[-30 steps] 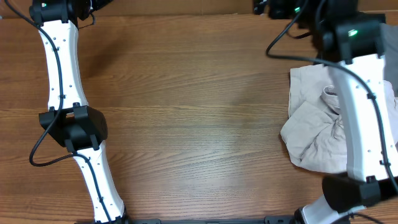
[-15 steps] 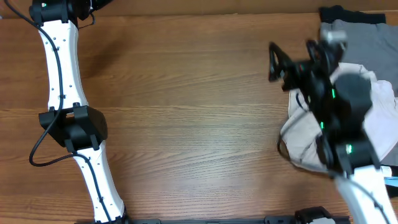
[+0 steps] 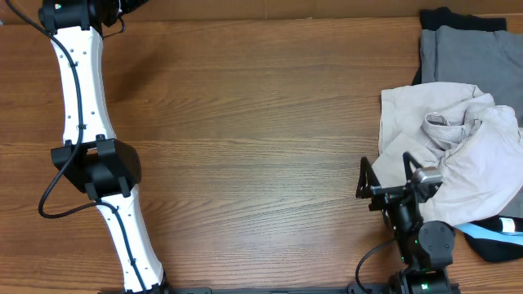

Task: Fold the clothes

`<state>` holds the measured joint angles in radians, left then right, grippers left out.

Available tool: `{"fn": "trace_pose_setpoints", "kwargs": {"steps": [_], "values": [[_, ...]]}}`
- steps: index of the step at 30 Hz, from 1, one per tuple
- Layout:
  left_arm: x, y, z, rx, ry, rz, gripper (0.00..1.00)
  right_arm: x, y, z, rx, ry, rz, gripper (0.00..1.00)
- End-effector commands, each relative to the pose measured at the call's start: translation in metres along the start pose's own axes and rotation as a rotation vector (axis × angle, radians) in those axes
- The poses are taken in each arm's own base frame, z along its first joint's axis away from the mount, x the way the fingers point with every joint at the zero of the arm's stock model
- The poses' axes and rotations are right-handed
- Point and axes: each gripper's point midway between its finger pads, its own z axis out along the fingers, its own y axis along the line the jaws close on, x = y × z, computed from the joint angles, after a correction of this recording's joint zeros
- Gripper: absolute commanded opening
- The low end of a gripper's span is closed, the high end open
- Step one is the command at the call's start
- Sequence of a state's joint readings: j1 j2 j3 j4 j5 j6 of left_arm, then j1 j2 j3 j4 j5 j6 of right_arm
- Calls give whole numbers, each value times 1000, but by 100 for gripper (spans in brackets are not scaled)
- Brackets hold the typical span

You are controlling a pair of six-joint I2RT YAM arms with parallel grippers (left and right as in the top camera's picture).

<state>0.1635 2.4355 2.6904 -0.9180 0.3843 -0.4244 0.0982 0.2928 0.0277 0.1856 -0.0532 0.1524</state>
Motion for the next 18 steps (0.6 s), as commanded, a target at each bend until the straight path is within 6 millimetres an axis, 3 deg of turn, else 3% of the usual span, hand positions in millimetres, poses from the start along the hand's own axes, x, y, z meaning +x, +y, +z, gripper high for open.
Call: {"fn": "trace_pose_setpoints", "kwargs": {"steps": [1, 12, 18], "values": [[-7, -11, -8, 14, -25, 6, 100, 5, -11, -6, 52, -4, 0, 100], [-7, -11, -8, 14, -25, 6, 100, 35, -26, -13, 125, 115, 3, 100], [-7, -11, -8, 14, -25, 6, 100, 28, -26, -14, 127, 85, -6, 100]]}}
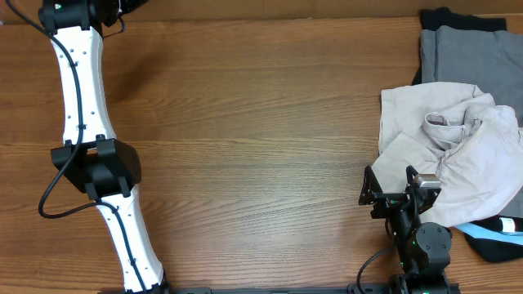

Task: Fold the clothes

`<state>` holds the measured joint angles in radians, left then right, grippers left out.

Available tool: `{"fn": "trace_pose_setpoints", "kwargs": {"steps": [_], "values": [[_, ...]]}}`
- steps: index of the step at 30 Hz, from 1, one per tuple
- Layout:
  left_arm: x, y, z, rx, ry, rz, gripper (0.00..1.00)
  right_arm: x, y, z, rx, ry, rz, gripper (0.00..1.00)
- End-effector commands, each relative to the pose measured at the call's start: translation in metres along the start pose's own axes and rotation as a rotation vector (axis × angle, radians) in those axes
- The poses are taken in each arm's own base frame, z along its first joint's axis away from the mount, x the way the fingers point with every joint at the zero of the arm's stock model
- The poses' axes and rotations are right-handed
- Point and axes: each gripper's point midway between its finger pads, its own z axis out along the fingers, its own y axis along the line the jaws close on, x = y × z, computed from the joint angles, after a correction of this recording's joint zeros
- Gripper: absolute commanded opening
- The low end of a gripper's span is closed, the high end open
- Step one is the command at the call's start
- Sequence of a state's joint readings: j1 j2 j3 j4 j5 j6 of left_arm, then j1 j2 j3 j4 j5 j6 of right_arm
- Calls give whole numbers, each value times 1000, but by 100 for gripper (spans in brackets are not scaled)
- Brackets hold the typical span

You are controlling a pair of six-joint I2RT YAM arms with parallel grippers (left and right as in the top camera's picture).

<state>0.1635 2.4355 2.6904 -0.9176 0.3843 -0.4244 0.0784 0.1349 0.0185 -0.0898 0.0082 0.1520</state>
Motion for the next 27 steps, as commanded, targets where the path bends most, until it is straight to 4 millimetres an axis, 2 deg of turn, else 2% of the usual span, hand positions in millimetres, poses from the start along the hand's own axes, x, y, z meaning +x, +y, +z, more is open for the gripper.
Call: {"fn": "trace_pose_setpoints", "kwargs": {"steps": [1, 6, 27], "values": [[-7, -11, -8, 14, -24, 6, 100, -4, -4, -1, 18, -31, -10, 100], [-7, -11, -8, 14, -24, 6, 100, -27, 1, -10, -4, -137, -11, 100], [-7, -11, -8, 14, -24, 6, 100, -27, 0, -9, 2, -133, -10, 100]]}}
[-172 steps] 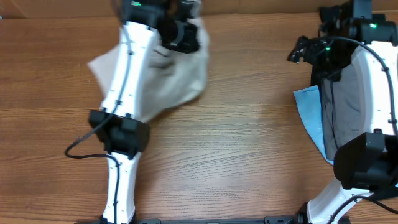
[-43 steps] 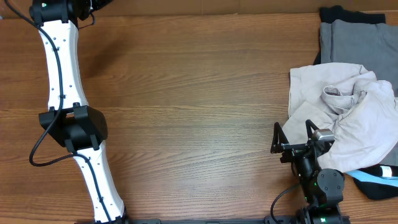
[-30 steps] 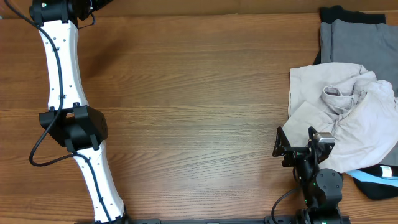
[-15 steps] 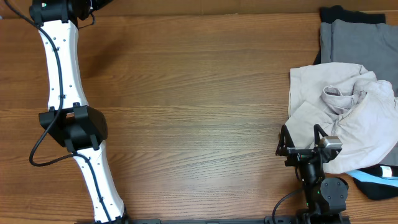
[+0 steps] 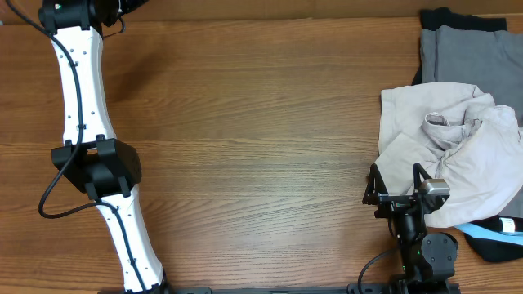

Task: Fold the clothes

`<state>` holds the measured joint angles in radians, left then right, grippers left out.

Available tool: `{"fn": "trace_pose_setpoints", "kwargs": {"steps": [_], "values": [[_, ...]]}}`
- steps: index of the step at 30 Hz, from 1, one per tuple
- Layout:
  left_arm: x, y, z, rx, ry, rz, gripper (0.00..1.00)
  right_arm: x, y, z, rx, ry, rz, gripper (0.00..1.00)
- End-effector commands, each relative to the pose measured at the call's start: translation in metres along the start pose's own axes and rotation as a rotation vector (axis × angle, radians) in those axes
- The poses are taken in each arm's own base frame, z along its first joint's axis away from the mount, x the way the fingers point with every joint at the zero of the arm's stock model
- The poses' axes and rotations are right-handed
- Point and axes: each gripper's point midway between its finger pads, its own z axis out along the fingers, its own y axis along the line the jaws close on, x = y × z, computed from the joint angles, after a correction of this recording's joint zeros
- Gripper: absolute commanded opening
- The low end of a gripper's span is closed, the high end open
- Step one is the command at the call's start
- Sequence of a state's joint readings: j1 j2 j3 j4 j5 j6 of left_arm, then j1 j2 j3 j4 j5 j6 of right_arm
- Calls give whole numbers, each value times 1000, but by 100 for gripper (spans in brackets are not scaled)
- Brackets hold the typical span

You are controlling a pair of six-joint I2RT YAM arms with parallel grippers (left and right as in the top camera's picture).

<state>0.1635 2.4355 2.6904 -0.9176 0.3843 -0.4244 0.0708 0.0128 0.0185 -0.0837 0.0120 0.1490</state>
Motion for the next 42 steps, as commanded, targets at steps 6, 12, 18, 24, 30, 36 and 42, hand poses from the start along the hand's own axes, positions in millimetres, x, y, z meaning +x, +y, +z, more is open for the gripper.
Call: {"fn": "trace_pose_setpoints", "kwargs": {"steps": [6, 12, 18, 24, 30, 36, 42], "values": [[-3, -11, -4, 10, -15, 6, 100, 2, -4, 0, 19, -5, -8, 100], [20, -38, -36, -6, 62, 1, 100, 2, -4, 0, 19, -5, -8, 100], [55, -81, -101, 18, 103, 30, 100, 2, -4, 0, 19, -6, -8, 100], [136, -86, -165, -4, 203, 64, 100, 2, -4, 0, 19, -6, -8, 100], [159, -39, -202, -160, -27, 153, 100, 2, -4, 0, 19, -6, -8, 100], [182, -28, -227, -60, -309, 358, 100, 2, -4, 0, 19, -6, -8, 100], [229, -1, -246, -17, -498, 417, 100, 2, -4, 0, 19, -6, -8, 100]]}}
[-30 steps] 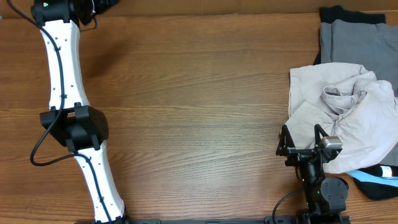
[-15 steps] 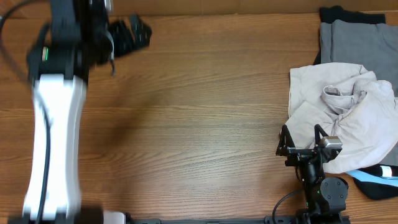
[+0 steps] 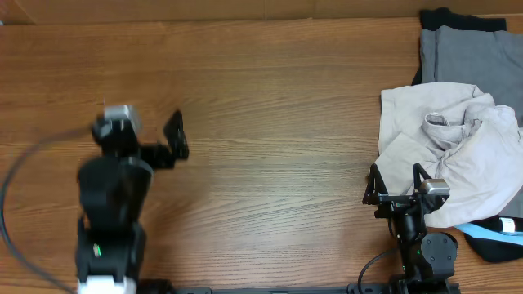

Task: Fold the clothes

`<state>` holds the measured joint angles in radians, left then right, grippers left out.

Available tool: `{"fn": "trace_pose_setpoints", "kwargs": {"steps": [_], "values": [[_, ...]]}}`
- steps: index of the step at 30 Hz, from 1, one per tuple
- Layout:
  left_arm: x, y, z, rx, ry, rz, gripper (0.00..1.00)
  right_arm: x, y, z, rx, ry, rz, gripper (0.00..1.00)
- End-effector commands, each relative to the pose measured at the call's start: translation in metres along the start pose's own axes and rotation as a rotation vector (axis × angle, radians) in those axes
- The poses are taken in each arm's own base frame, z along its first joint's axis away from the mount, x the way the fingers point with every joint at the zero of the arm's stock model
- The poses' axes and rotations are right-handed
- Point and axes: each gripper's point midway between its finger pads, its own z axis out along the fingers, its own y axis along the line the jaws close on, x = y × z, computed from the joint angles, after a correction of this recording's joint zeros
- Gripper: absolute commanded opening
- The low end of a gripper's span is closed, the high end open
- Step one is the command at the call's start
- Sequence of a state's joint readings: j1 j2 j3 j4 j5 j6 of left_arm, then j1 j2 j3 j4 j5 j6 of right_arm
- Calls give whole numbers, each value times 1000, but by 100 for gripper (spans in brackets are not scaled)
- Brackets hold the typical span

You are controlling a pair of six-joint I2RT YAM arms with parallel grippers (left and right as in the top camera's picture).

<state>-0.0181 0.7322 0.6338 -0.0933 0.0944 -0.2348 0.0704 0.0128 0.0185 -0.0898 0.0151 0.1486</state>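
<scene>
A crumpled beige garment (image 3: 462,151) lies in a heap at the right side of the wooden table (image 3: 278,98). My right gripper (image 3: 395,184) stands open at the heap's lower left edge, one finger over bare wood, the other against the cloth. My left gripper (image 3: 149,147) is over the left half of the table, blurred, far from any clothing. It looks open with nothing in it.
A grey garment (image 3: 470,53) lies flat on a black one (image 3: 437,16) at the back right corner. A black and light-blue piece (image 3: 494,238) pokes out under the heap at the front right.
The left arm was stretched to the back left corner with its gripper out of view. Now it is drawn back, with the gripper over the left-middle of the table. The right gripper has stayed put.
The left arm stayed stretched toward the back left corner through all the earlier moments and is now drawn back over the table. The open right gripper shifted slightly nearer and to the right along the beige heap's edge, then held there. The clothes have not moved.
</scene>
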Motion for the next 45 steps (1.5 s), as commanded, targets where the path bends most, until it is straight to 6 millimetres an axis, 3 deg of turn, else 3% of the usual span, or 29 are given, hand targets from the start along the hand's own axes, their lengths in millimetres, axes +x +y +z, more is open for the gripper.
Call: {"fn": "trace_pose_setpoints", "kwargs": {"steps": [1, 6, 10, 21, 45], "values": [[28, 17, -20, -54, -50, 56, 100, 0, -3, 0, 14, -10, -7, 100], [64, 39, -39, -101, -102, 46, 100, 0, -3, 0, 14, -11, -7, 100], [80, 51, -49, -123, -155, 8, 100, 0, -3, 0, 14, -11, -7, 100], [124, 68, -46, -159, -141, 0, 100, 0, -3, 0, 14, -11, -7, 100], [122, 67, -48, -157, -154, 20, 100, 0, -3, 0, 14, -11, -7, 100]]}}
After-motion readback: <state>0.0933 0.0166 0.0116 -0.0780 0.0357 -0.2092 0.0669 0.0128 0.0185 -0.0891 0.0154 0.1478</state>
